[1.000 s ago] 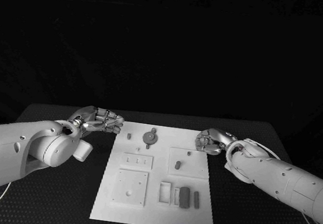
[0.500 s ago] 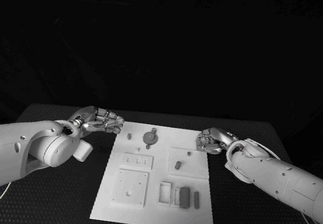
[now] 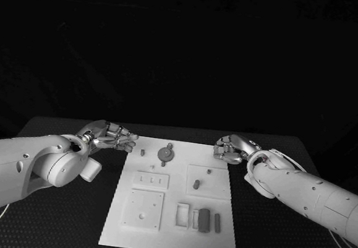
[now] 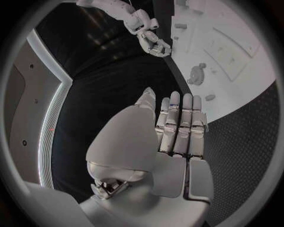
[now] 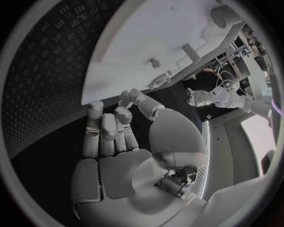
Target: Assemble the parts on the task board
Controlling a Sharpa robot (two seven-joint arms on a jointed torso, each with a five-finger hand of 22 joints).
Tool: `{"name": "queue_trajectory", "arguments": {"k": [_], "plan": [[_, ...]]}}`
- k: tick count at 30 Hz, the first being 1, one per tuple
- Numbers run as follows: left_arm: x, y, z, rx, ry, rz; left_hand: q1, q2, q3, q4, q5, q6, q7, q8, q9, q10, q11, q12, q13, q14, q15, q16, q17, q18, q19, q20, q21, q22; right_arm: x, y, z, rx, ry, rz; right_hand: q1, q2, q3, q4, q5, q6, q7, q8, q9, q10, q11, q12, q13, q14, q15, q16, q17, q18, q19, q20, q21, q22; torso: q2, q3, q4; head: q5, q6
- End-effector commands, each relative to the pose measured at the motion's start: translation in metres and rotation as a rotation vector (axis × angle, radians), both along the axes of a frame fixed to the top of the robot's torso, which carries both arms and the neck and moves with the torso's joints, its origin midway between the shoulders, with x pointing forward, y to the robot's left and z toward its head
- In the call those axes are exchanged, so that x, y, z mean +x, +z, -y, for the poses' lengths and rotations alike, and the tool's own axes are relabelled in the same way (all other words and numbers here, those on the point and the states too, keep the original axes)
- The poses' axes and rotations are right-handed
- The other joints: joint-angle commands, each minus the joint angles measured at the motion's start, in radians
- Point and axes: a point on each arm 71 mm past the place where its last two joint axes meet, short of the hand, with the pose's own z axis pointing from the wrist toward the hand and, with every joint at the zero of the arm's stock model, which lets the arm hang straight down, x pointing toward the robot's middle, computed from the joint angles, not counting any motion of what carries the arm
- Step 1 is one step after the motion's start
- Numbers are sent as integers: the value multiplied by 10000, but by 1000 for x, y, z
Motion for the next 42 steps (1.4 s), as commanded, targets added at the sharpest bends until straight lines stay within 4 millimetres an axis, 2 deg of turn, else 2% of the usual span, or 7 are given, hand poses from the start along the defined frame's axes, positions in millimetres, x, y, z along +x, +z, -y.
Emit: {"name": "queue_trajectory", "arguments": {"k": [1, 5, 12, 18, 22, 30, 42], "plan": [[-1, -2, 5, 733, -433, -123, -236, -62, -77, 11, 0, 148, -33, 57, 0, 167, -60, 62, 63, 145, -42, 77, 95, 81, 150, -41, 90, 73, 2, 10, -6, -65, -72, 245, -25, 120, 20, -68, 22, 2375, -105, 67, 24, -83, -189, 52, 14, 108, -5, 70, 16, 61, 64, -4, 42, 153, -5, -6, -17, 4, 62], [2, -4, 11, 1081, -465, -351, -472, -135, -74, 12, -1, 286, -83, 55, -22, 360, -146, 112, 168, 322, -131, 148, 256, 99, 311, -127, 183, 182, 2, 22, -21, -198, 198, 400, -27, 114, 24, -83, 23, 2387, -112, 73, 40, -68, -196, 61, 22, 129, -14, 71, 33, 61, 75, -11, 48, 153, -25, -14, -29, 42, 101], [4, -5, 28, 1466, -718, -813, -647, -204, -70, 13, -2, 312, -86, 10, -55, 402, -165, 94, 235, 367, -164, 144, 363, 90, 366, -168, 215, 251, -8, 35, -59, -334, 1039, 386, -29, 107, 29, -95, 23, 2394, -118, 77, 54, -56, -203, 67, 26, 141, -22, 70, 35, 61, 85, -17, 52, 152, -202, -47, -158, 266, 124], [4, -6, 47, 1492, -751, -961, -841, -381, -52, 10, -1, 92, 27, -168, -143, 158, -45, -84, 243, 322, -150, 74, 460, 75, 324, -166, 194, 310, -24, 43, -101, -396, 1899, 375, -34, 99, 32, -106, 23, 2402, -124, 80, 68, -40, -210, 71, 30, 175, -31, 70, 67, 61, 100, -25, 58, 151, -351, -78, -256, 525, 129], [4, -7, 57, 1418, -969, -1131, -862, -366, -29, 12, -1, 100, 27, -171, -145, 153, -40, -93, 253, 327, -152, 69, 479, 76, 328, -167, 196, 322, -31, 45, -124, -540, 2550, 459, -34, 100, 37, -111, 24, 2403, -126, 79, 74, -33, -213, 72, 30, 177, -36, 70, 59, 61, 106, -29, 60, 150, -407, -90, -289, 619, 108], [0, -8, 72, 1310, -1445, -1314, -983, -235, 49, 11, -1, 209, -114, -145, -136, 236, -75, -93, 314, 300, -140, 6, 552, 68, 279, -158, 168, 368, -47, 50, -162, -691, 3488, 757, -34, 97, 42, -119, 24, 2400, -127, 75, 80, -27, -215, 70, 30, 164, -41, 69, 29, 61, 110, -33, 61, 149, -415, -99, -303, 644, 111], [-4, -10, 78, 1446, -1772, -1573, -1347, -218, 82, 9, -2, 746, -251, 63, -44, 753, -323, 80, 555, 709, -311, 140, 883, 78, 461, -281, 266, 555, -53, 52, -178, -618, 3802, 799, -37, 100, 49, -124, 25, 2400, -129, 73, 88, -19, -217, 67, 30, 178, -47, 66, 37, 61, 118, -38, 63, 148, -415, -105, -284, 606, 51]]}}
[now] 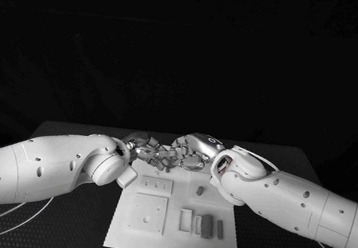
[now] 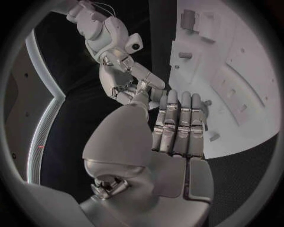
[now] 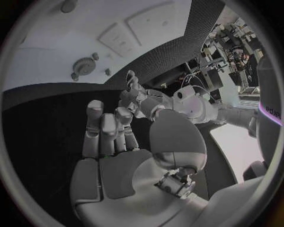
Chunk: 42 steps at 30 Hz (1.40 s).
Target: Assemble the parts on the task board
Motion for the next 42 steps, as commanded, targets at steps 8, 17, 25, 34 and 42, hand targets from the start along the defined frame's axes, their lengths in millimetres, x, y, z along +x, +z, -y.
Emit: {"name": "queue_trajectory", "arguments": {"k": [8, 17, 25, 34, 42], "plan": [[-2, -1, 1, 270, -283, -190, -783, 198, -17, -7, -4, 657, -293, 370, 397, 641, -296, 316, 414, 624, -331, 350, 590, 53, 497, -319, 294, 281, -5, 1, -10, -246, 292, 53, -1, 68, 2, -70, 25, 2356, -85, 42, 0, -66, -166, 33, 10, 53, -50, 24, 20, 138, 87, -8, 64, 147, 6, 1, -8, -11, -42], [-2, -2, 2, 296, -238, -191, -1062, 273, -13, -4, -5, 737, -378, 466, 694, 757, -380, 395, 687, 757, -436, 378, 897, 1, 618, -448, 354, 404, -8, 1, -14, -231, 427, 16, -3, 71, 6, -74, 25, 2358, -86, 40, 7, -59, -167, 30, 9, 72, -55, 22, 37, 138, 94, -13, 66, 146, 9, 5, -3, -9, -42], [-3, -2, 4, 288, -381, -264, -679, 345, 92, -70, -1, 719, -391, 460, 840, 740, -391, 390, 830, 764, -460, 325, 1043, -23, 602, -484, 342, 463, -7, -1, -16, -294, 431, -42, -6, 75, 10, -77, 25, 2361, -88, 40, 14, -51, -169, 28, 8, 82, -60, 22, 37, 138, 102, -18, 68, 144, 8, 4, 0, -11, -74], [-4, -2, 5, 319, -457, -260, 319, 530, 126, -140, 44, 888, -479, 465, 1117, 874, -476, 442, 1145, 983, -558, 265, 1343, -101, 647, -569, 354, 602, -6, -4, -18, -428, 469, -165, -9, 76, 13, -81, 24, 2362, -89, 38, 19, -46, -171, 27, 8, 83, -63, 21, 30, 138, 106, -20, 68, 144, 11, 2, -1, -27, -116], [-4, -3, 5, 227, -450, -392, 1332, 561, 336, -120, 709, 1069, -553, 299, 1399, 981, -539, 409, 1531, 1193, -631, 59, 1711, -149, 781, -658, 310, 694, -5, -6, -17, -530, 408, -235, -10, 77, 17, -85, 25, 2363, -90, 37, 24, -42, -172, 25, 7, 103, -66, 19, 54, 138, 109, -23, 68, 143, 9, -1, -5, -30, -131]]}}
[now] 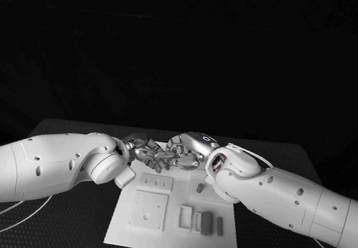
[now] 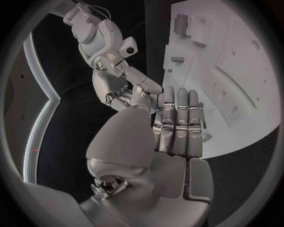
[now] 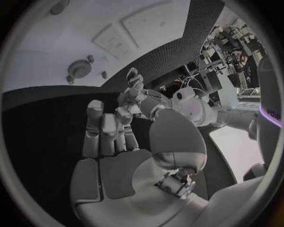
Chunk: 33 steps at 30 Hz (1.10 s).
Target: Assemble the parts on the task board
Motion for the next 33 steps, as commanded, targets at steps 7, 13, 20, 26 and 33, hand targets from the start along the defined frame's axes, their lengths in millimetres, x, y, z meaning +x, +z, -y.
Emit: {"name": "queue_trajectory", "arguments": {"k": [7, 13, 20, 26, 33], "plan": [[-2, 3, 7, -435, -327, -143, -246, -488, 174, 96, 1923, 221, -75, -259, 338, 20, 25, -102, 356, 96, 30, -360, 361, -149, 69, 2, -122, 61, -3, -7, -5, -341, 262, -234, -12, 80, 7, -48, 25, 2361, -88, 25, 12, -73, -138, 25, 11, 11, -84, 19, 7, 83, 58, -7, 68, 142, 6, 4, -3, -18, -3], [-2, 2, 8, -523, -336, -343, -1612, -925, 523, 90, 3166, 134, -1, -501, 497, -122, 84, -263, 574, 30, 90, -651, 573, -149, -37, 54, -248, 137, -3, -8, -6, -369, 299, -271, -12, 82, 10, -51, 25, 2361, -88, 24, 16, -70, -139, 24, 11, 19, -86, 18, 15, 83, 60, -9, 68, 141, 2, 3, 1, -20, -25], [-3, 0, 9, -477, -319, -501, -2112, -1120, 764, 75, 3203, 67, 37, -615, 596, -210, 121, -341, 696, -6, 124, -795, 694, -149, -110, 81, -302, 213, -4, -9, -7, -366, 334, -286, -12, 81, 13, -57, 25, 2362, -90, 23, 22, -66, -140, 22, 11, 27, -89, 17, 21, 83, 62, -11, 68, 141, 7, 10, -5, -20, -51], [-3, -1, 9, -502, -285, -609, -2218, -1140, 919, 54, 3494, 87, 28, -638, 670, -215, 119, -355, 783, 13, 119, -845, 782, -149, -118, 78, -313, 270, -4, -10, -7, -365, 316, -296, -13, 82, 15, -61, 25, 2365, -91, 23, 26, -62, -142, 22, 11, 38, -91, 16, 32, 83, 65, -14, 69, 140, 5, 6, -3, -44, -83], [-5, -3, 11, -603, -438, -950, -2912, -1450, 1069, 11, 4472, 16, 57, -723, 901, -304, 131, -375, 1101, 9, 141, -983, 1045, -149, -168, 93, -368, 419, -4, -11, -7, -375, 310, -311, -14, 83, 17, -65, 25, 2368, -92, 22, 31, -58, -143, 21, 12, 45, -93, 15, 37, 83, 68, -16, 69, 140, 6, 2, 1, -66, -106]]}}
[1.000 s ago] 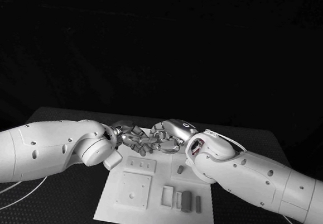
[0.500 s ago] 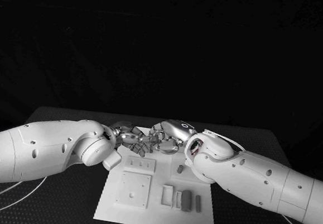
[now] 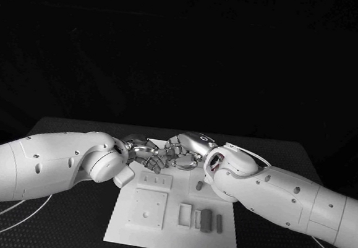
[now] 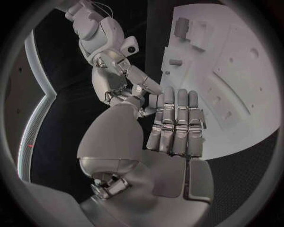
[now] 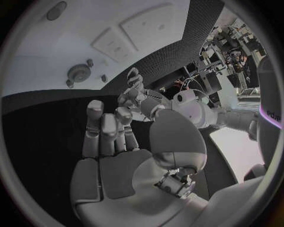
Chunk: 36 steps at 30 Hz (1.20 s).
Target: Assemble the parts on the task board
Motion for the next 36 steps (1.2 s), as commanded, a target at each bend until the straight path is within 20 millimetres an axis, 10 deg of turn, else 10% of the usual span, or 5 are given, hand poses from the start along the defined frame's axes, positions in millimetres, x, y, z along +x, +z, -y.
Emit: {"name": "queue_trajectory", "arguments": {"k": [1, 8, 11, 12, 36], "plan": [[-4, 3, 12, -594, -521, -317, -202, -76, 154, -53, 200, -112, 57, -68, 82, -99, 10, -51, 145, 0, 81, -101, 95, -145, -87, 9, -72, 50, -3, -5, -4, -233, 250, -169, -14, 83, 18, -65, 24, 2340, -64, 63, 6, -75, -125, 22, 13, 24, -43, 16, -10, 127, 68, -19, 69, 140, -2, -4, 4, -11, -21], [-5, 2, 12, -846, -601, -603, -1245, -40, 957, -994, 1418, -459, 149, -109, 719, -591, 55, 107, 1213, -193, 165, -284, 672, -143, -221, 107, -216, 276, -3, -7, -5, -248, 240, -204, -15, 84, 21, -68, 24, 2341, -64, 62, 11, -72, -126, 21, 13, 30, -45, 15, -6, 127, 70, -21, 69, 139, -1, -1, 4, -8, -42], [-6, 2, 13, -870, -653, -691, -4669, 309, 3473, -4718, 1410, -454, 189, -300, 1359, -828, 76, 137, 2375, -96, 225, -629, 1167, -138, -268, 128, -245, 755, -3, -8, -5, -263, 238, -228, -14, 85, 22, -70, 24, 2341, -65, 61, 12, -71, -126, 20, 13, 28, -46, 14, -11, 127, 70, -22, 69, 139, -3, -2, 8, -6, -53], [-7, 2, 14, -877, -678, -703, -4971, 425, 3663, -4910, 1430, -467, 194, -343, 1395, -862, 112, 92, 2432, -180, 238, -720, 1182, -149, -332, 172, -273, 816, -3, -8, -5, -267, 235, -234, -14, 85, 23, -70, 25, 2342, -65, 61, 13, -70, -127, 20, 13, 26, -46, 14, -14, 127, 70, -22, 69, 139, -2, -3, 8, -8, -57], [-7, -1, 13, -792, -642, -833, -4545, 393, 4495, -5451, 453, -495, -60, 807, 1869, -842, 76, 44, 3138, -106, 238, -899, 1561, -149, -361, 177, -286, 1385, -3, -9, -5, -291, 243, -268, -19, 90, 30, -76, 24, 2343, -66, 56, 27, -61, -129, 16, 14, 33, -51, 10, -15, 127, 75, -28, 67, 137, -3, -3, 9, -59, -103]]}}
